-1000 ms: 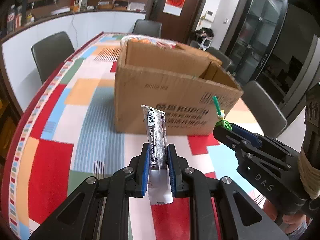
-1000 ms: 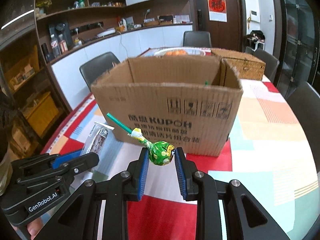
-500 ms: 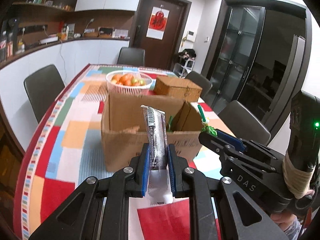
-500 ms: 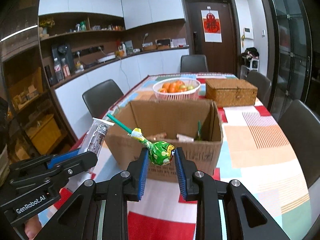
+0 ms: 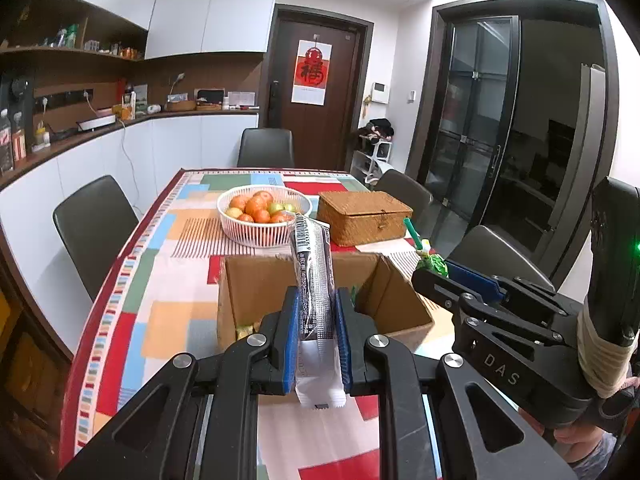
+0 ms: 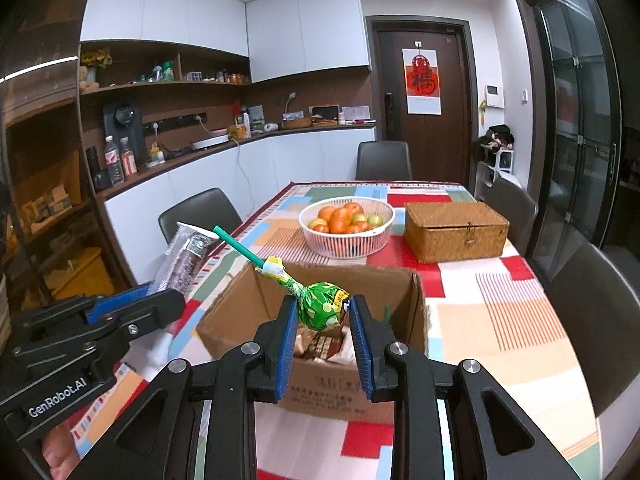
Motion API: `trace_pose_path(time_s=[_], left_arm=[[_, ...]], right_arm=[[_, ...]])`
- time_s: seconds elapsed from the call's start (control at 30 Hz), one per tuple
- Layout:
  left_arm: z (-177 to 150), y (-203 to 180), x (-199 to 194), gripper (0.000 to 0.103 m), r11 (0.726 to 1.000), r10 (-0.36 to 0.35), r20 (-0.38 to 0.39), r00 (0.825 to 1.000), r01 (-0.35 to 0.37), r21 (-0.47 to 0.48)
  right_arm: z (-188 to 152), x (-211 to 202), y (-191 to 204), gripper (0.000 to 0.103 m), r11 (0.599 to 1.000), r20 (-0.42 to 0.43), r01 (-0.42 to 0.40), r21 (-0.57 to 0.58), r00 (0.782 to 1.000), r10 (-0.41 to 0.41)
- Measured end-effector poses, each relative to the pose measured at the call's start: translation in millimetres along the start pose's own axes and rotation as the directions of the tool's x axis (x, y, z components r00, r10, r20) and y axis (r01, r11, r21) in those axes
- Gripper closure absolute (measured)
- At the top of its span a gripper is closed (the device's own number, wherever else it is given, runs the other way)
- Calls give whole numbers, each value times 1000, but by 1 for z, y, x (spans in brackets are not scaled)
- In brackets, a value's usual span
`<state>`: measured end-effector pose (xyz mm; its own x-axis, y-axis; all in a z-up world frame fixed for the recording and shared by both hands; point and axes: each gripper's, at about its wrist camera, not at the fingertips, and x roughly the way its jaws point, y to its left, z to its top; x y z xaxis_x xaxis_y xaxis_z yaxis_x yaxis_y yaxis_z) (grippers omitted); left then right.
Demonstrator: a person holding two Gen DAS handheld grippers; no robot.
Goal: Organize snacks
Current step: 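Carry the stick snack and lollipop over the box and release both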
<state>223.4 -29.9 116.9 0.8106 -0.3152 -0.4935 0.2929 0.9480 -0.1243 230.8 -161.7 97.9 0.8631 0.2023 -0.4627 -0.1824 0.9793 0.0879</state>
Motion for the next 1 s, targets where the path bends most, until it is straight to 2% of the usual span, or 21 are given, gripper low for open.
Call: trace_pose_path(time_s=[0.2, 0.5, 0.67, 1.0], left_arm=[[20, 5, 19, 85, 1000, 5, -9, 1000, -5, 4], [35, 19, 58, 85, 999, -10, -84, 996, 7, -35], [35, 24, 82, 85, 999, -17, -147, 989, 9, -53], [26, 32, 129, 85, 998, 33, -255, 966, -45, -41]], right_arm=[[21, 14, -4, 75, 1000, -3, 14, -19, 1000, -14], [37, 43, -9, 75, 998, -43, 43, -50, 998, -45], [36, 66, -16, 75, 998, -102, 42, -42, 994, -46], [23, 107, -28, 75, 998, -227, 52, -26, 972, -57]])
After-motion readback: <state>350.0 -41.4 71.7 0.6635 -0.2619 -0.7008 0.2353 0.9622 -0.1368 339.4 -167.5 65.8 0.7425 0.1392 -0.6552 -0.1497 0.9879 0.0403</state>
